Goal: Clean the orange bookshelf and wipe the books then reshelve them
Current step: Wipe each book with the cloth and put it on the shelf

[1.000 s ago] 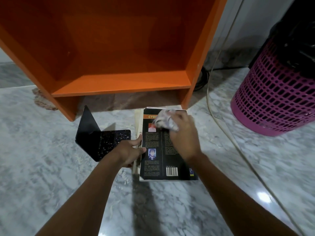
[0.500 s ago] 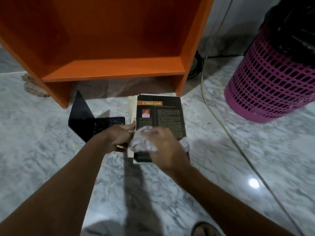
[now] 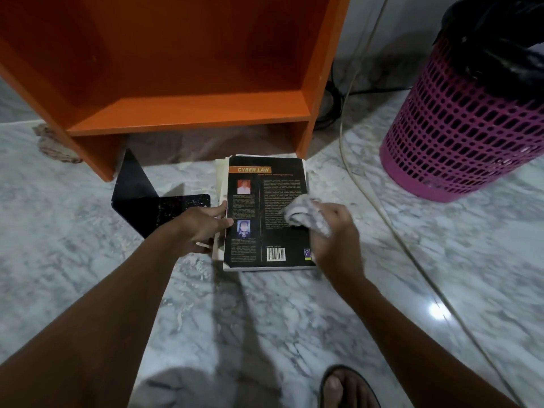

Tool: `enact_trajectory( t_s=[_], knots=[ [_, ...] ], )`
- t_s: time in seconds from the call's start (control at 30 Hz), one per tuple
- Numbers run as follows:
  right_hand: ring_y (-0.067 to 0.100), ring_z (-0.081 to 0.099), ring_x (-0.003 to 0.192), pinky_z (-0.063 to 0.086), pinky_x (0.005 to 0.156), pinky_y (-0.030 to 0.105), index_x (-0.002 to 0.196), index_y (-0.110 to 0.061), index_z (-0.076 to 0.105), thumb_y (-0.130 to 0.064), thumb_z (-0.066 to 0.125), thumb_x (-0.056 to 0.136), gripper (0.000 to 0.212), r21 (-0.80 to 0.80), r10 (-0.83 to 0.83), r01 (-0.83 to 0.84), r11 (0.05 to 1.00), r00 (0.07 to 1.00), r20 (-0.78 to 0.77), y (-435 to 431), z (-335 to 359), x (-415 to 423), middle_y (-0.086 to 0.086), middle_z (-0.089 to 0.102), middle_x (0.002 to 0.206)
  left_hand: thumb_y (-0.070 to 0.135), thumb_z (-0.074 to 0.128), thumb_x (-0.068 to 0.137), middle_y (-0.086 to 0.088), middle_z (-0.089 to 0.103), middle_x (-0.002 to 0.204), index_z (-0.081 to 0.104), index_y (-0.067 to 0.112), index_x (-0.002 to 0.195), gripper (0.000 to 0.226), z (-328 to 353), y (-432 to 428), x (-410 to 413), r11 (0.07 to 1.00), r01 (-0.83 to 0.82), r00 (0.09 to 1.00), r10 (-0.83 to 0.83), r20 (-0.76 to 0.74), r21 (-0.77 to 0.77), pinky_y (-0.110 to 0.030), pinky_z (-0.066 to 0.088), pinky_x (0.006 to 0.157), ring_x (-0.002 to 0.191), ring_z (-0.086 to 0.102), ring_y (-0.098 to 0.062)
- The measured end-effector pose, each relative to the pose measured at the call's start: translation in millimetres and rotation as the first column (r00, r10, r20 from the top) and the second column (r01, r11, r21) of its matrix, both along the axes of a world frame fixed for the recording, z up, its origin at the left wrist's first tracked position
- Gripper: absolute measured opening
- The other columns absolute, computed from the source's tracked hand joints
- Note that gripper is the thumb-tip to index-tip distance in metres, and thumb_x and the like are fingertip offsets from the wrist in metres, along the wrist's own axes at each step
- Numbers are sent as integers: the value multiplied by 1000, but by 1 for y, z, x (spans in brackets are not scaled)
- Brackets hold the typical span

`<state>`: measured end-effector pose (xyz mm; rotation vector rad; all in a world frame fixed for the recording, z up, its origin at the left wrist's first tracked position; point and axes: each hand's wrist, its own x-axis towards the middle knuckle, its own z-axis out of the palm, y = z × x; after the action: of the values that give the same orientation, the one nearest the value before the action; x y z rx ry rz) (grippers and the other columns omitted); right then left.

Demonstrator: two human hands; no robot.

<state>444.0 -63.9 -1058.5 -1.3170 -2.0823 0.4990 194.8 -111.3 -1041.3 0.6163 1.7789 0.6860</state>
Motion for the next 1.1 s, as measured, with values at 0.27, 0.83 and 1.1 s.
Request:
enact_trajectory(
  t_s=[0.27, 0.83, 1.1],
  knots=[
    [23, 60, 98, 35, 75, 3, 123, -6, 64, -9, 62, 93, 30, -213, -179, 146, 966, 973, -144, 10, -10, -5, 11, 64, 107, 21, 64, 94, -6, 53, 143, 54, 27, 139, 46, -3, -8, 7, 994, -84, 990, 91, -105, 67, -45, 49, 101, 124, 54, -26],
    [18, 59, 106, 41, 82, 16, 130, -23, 62, -18, 63, 93, 37, -294, 74, -75, 953, 997, -16, 9, 7, -34, 4, 58, 120, 35, 74, 84, -11, 70, 93, 68, 3, 86, 32, 8, -12, -2, 974, -225, 936, 220, -274, 16, -36, 53, 77, 85, 66, -24],
    [13, 66, 80, 47, 63, 9, 114, -15, 70, -10, 62, 93, 24, -330, -3, -52, 943, 987, -163, 35, 14, -25, 2, 69, 98, 25, 62, 92, -25, 69, 100, 52, 12, 88, 18, 60, -12, -16, 982, -94, 978, 122, -171, 164, -53, 55, 87, 97, 67, -41]
  ],
)
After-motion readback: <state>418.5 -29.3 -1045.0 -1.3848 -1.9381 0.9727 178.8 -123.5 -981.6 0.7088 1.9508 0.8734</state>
